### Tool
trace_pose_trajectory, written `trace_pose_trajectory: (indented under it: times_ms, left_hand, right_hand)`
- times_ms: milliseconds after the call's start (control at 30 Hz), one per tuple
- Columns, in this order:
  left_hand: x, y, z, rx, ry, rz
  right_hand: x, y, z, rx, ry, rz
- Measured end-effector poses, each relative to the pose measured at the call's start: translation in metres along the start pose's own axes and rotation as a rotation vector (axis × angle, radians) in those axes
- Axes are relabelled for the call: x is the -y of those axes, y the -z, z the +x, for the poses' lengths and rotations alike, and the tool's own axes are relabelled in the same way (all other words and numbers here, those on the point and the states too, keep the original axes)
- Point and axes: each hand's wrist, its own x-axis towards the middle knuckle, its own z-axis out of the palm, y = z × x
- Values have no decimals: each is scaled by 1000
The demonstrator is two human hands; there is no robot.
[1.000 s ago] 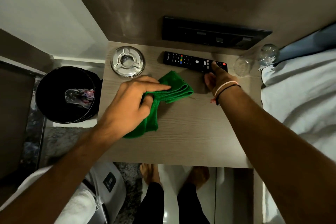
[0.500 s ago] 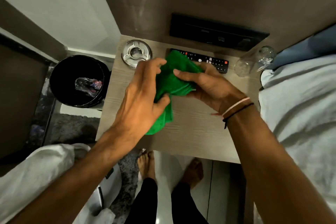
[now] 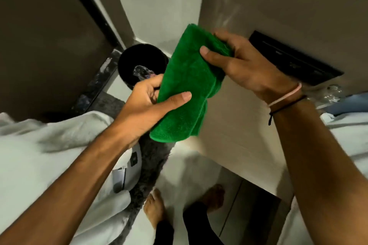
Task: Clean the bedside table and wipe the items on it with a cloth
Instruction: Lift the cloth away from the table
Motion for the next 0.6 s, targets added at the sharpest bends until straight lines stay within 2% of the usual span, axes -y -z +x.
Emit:
trace_pose_trajectory:
  times_ms: [167, 300, 467, 600]
  left_hand:
    - [-15, 55, -49, -152, -86, 123]
    - [-34, 100, -99, -191, -82, 36]
    - [-47, 172, -177, -221, 36, 37]
    - [-40, 234, -236, -297, 238, 210]
  right_hand:
    - [36, -76, 8, 10, 175, -103]
    - [62, -143, 12, 3, 259, -124]
    - [85, -231, 15, 157, 203, 21]
    - [89, -308, 17, 301, 78, 22]
